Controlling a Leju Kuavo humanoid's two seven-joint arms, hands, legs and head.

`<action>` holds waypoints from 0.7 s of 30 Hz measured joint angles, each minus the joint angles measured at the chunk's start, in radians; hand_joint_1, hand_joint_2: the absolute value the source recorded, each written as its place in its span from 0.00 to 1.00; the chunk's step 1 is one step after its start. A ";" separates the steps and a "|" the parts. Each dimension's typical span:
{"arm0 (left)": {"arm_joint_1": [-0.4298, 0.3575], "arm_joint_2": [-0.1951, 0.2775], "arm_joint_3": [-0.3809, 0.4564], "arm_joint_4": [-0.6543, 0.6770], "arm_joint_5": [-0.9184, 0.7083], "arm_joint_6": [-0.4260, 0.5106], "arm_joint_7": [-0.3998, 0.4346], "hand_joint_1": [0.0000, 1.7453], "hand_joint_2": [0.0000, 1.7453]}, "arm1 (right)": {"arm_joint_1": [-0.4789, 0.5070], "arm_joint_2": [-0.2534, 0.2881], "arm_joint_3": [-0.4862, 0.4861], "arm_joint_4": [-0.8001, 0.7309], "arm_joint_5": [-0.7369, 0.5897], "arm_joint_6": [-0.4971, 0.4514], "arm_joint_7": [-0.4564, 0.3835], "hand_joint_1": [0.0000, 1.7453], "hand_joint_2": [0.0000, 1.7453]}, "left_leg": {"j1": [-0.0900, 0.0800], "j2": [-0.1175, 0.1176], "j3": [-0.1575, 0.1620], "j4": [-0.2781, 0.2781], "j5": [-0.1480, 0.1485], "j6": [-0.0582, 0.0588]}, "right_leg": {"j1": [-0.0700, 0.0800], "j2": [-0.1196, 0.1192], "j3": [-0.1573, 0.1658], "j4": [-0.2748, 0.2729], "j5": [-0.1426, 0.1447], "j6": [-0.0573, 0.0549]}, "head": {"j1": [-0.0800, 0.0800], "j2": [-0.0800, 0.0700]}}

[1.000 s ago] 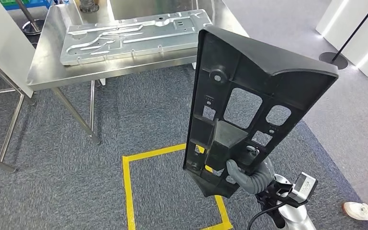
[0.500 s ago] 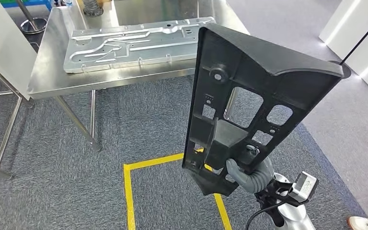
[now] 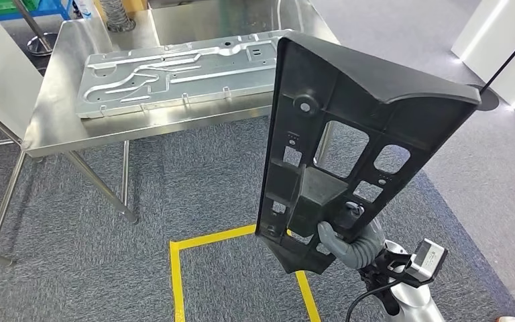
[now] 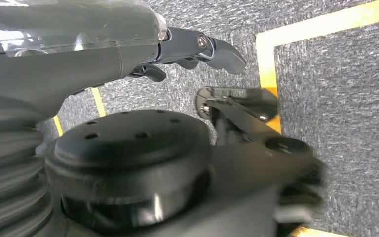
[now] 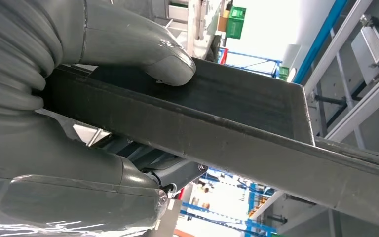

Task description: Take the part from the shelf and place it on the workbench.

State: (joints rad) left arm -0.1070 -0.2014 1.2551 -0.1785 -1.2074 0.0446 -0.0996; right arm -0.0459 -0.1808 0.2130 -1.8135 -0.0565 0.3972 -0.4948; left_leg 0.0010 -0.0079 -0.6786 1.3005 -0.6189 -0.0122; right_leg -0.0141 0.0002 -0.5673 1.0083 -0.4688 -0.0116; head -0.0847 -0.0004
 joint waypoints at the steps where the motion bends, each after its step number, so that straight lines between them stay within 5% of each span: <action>1: 0.001 0.000 0.000 0.000 0.000 0.000 0.000 0.00 1.00 | 0.000 0.000 0.000 0.000 0.000 0.001 0.000 0.81 1.00 | 0.001 0.000 -0.001 -0.030 0.027 0.001 | 0.000 0.001 0.011 0.000 -0.008 0.001 | 0.000 0.000; 3: 0.001 0.000 0.000 0.000 0.000 0.000 0.000 0.00 1.00 | -0.002 0.000 0.000 0.000 0.000 0.001 0.000 0.81 1.00 | 0.001 0.000 0.034 -0.164 0.129 0.006 | 0.000 0.001 0.034 -0.001 -0.024 0.005 | 0.000 0.000; 5: 0.000 0.000 0.000 0.000 0.000 0.000 -0.001 0.00 1.00 | -0.006 0.000 0.000 0.001 0.000 0.001 0.000 0.81 1.00 | -0.005 0.001 0.063 -0.261 0.174 0.015 | 0.001 0.002 0.047 -0.002 -0.036 0.014 | 0.000 0.000; 10: 0.002 0.001 0.000 0.000 0.001 0.001 -0.002 0.00 1.00 | -0.011 0.000 0.000 0.002 0.000 0.001 0.000 0.81 1.00 | -0.009 0.000 0.099 -0.300 0.184 0.045 | -0.001 0.001 0.045 0.042 -0.051 0.043 | 0.000 0.000; 14: -0.002 0.001 0.000 0.000 0.001 0.000 -0.002 0.00 1.00 | -0.017 0.001 0.000 0.004 0.000 0.001 0.000 0.81 1.00 | -0.012 -0.001 0.118 -0.303 0.171 0.058 | 0.000 0.001 -0.086 0.252 -0.147 0.048 | 0.000 0.000; 16: 0.000 0.001 0.000 0.000 0.002 0.000 -0.003 0.00 1.00 | -0.016 0.001 0.000 0.008 0.000 0.001 0.000 0.81 1.00 | -0.013 -0.001 0.129 -0.303 0.160 0.058 | 0.000 0.000 -0.121 0.268 -0.122 0.046 | 0.000 0.000; 19: 0.001 0.001 0.000 0.000 0.002 0.000 -0.003 0.00 1.00 | -0.016 0.001 -0.001 0.011 0.000 0.002 -0.001 0.81 1.00 | -0.013 -0.002 0.157 -0.303 0.139 0.052 | 0.003 0.000 -0.067 0.089 0.002 0.037 | 0.000 0.000; 21: -0.001 0.000 0.000 0.000 0.003 0.000 -0.003 0.00 1.00 | -0.016 0.001 -0.001 0.012 0.000 0.003 -0.003 0.81 1.00 | -0.014 -0.001 0.163 -0.304 0.127 0.041 | 0.009 -0.001 -0.044 0.016 0.029 0.028 | 0.000 0.000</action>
State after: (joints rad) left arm -0.1084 -0.2010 1.2551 -0.1785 -1.2040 0.0442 -0.1024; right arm -0.0624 -0.1801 0.2119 -1.8013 -0.0565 0.4003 -0.4978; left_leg -0.0126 -0.0092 -0.5151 0.9965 -0.4918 0.0291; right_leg -0.0049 -0.0004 -0.6116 1.0239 -0.4400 0.0166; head -0.0843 -0.0004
